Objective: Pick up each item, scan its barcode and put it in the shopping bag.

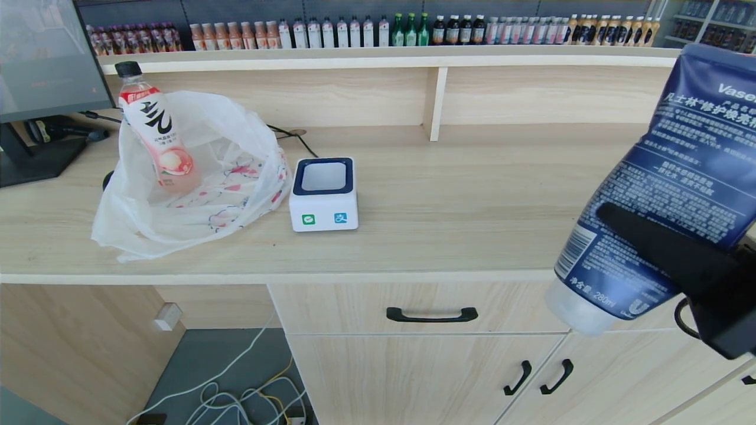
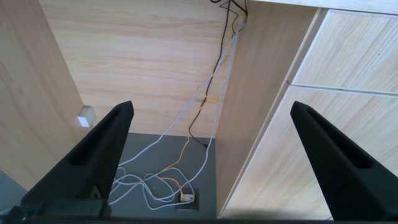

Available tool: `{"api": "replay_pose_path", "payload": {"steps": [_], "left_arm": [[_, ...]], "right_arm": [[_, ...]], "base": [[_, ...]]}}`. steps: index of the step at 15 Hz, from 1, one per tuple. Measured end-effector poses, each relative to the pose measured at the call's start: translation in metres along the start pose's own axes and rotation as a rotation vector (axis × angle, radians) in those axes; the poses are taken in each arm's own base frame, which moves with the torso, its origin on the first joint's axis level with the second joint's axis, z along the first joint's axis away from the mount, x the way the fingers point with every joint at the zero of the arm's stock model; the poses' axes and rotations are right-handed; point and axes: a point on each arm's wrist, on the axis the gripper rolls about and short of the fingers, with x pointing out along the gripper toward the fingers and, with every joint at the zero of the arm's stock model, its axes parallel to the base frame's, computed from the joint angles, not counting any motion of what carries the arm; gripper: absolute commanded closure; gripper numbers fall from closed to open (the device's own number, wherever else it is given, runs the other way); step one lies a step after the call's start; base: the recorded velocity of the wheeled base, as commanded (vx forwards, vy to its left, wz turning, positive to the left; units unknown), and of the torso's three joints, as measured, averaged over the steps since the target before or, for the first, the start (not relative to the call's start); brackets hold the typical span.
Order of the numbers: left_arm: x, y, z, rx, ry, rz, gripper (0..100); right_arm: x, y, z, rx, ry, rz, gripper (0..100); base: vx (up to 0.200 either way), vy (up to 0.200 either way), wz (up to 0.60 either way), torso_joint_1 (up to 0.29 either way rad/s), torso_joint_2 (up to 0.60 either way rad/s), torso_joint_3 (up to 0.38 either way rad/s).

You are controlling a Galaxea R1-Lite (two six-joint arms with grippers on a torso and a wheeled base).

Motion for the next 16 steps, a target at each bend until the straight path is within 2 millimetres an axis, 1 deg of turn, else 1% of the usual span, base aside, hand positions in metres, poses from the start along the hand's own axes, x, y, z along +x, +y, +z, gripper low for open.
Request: {"api": "replay_pose_path", "payload": {"steps": [4,8,13,15,16], "left_arm": [[0.000,0.000,0.000,0.000,0.000,0.000,0],[0.000,0.000,0.000,0.000,0.000,0.000,0],[0.000,0.000,0.000,0.000,0.000,0.000,0],[0.000,0.000,0.000,0.000,0.000,-0.001,0],[0.000,0.000,0.000,0.000,0.000,0.000,0]], "right_arm": [[0.018,0.002,0.009,0.086,-0.009,0.108,100],[0.032,0.003,0.010,0.146,0.009,0.177,100],[0.052,0.009,0.016,0.208,0.008,0.273,100],[0.056,0.012,0.019,0.233,-0.004,0.380,100],[0.058,0.012,0.019,0.239,-0.008,0.398,100]], "base": [[0.000,0.000,0.00,0.000,0.00,0.000],[0.000,0.000,0.00,0.000,0.00,0.000],[0.000,0.000,0.00,0.000,0.00,0.000],[0.000,0.000,0.00,0.000,0.00,0.000],[0.000,0.000,0.00,0.000,0.00,0.000]]}}
